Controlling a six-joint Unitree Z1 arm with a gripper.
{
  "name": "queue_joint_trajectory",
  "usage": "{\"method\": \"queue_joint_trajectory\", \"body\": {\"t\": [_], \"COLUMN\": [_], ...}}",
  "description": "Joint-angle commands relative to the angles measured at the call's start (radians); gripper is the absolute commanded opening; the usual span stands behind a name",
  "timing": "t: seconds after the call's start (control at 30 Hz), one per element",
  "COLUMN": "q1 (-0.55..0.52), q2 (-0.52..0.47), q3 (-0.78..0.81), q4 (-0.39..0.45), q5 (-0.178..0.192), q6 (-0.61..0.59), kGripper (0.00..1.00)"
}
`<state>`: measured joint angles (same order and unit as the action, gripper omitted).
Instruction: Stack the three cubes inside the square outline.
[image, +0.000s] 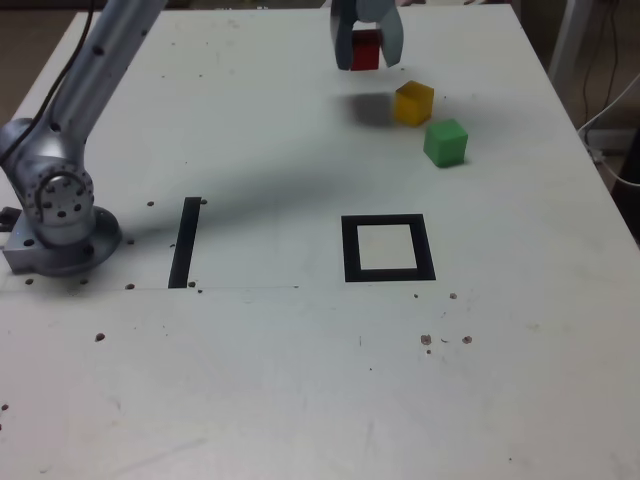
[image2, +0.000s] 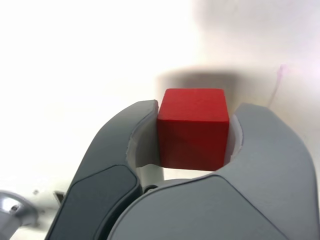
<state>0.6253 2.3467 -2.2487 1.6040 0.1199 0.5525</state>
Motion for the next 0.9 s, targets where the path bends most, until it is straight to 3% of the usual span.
{"method": "queue_joint_trajectory", "body": {"t": [0.0, 0.43, 0.87], "q1": [-0.042, -0.277, -0.496], "q2": [-0.061, -0.312, -0.406], "q3": [0.063, 0.417, 0.658], "q4": [0.029, -0.062, -0.244], "q5": [-0.003, -0.037, -0.133], "q6": [-0.016, -0.158, -0.309], "kGripper": [0.31, 0.31, 0.31]}}
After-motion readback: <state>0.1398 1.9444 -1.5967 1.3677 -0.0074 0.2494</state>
